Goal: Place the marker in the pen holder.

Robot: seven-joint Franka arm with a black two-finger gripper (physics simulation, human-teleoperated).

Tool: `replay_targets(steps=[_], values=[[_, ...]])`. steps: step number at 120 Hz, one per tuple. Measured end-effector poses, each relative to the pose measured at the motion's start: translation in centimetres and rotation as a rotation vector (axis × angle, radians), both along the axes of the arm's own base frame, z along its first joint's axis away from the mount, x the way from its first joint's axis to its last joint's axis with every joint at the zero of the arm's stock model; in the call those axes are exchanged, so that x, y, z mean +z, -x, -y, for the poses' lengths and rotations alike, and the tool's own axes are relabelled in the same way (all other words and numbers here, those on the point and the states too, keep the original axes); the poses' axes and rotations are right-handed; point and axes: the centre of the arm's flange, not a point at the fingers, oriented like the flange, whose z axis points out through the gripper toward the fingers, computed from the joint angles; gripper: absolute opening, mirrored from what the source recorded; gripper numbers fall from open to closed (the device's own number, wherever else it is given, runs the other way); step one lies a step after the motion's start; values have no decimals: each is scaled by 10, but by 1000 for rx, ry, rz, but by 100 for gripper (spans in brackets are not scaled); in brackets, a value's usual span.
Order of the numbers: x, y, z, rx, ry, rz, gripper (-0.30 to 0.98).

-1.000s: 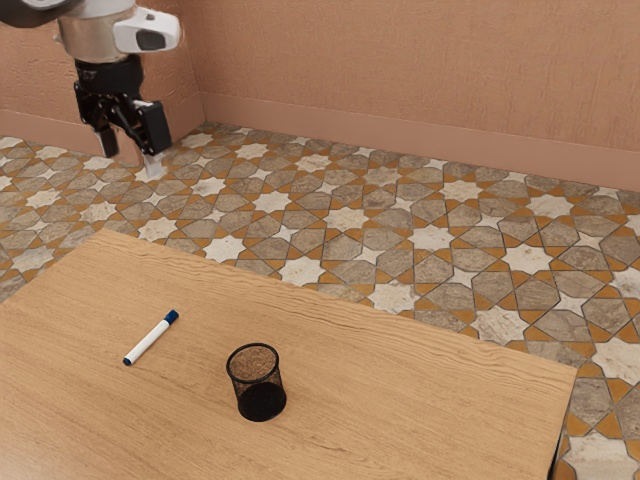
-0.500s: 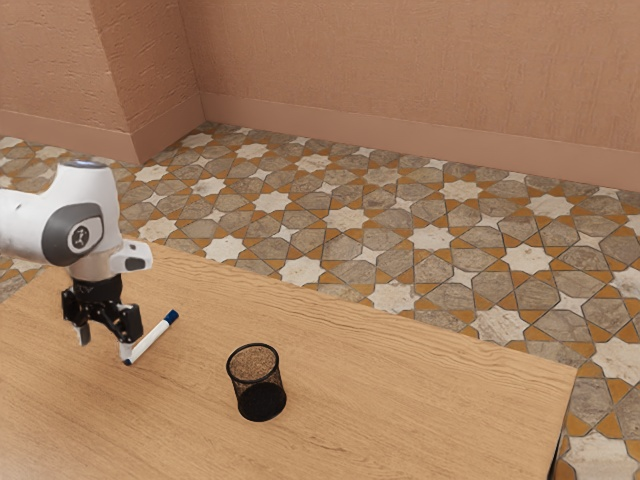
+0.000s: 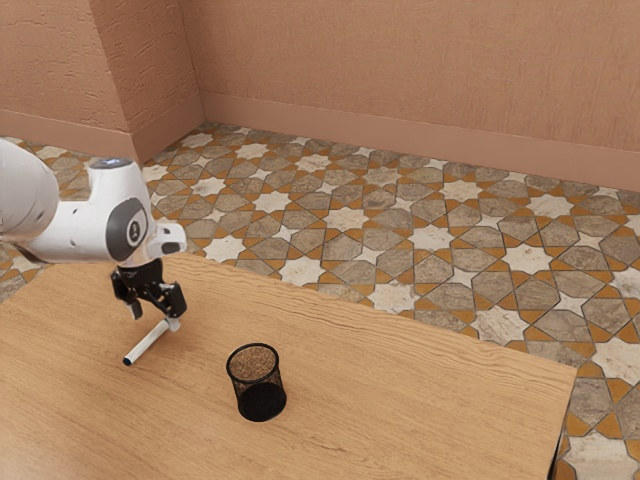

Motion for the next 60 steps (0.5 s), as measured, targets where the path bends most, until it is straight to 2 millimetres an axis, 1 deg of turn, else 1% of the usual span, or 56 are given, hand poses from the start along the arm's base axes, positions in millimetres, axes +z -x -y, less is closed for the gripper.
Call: replay_targets(steps=[10,33,60], values=[[-13,1,0,-15,8,-8,68],[-26,-1,-3,-59,19,-2,67],[-25,-3,-8,-100,28,18,56]])
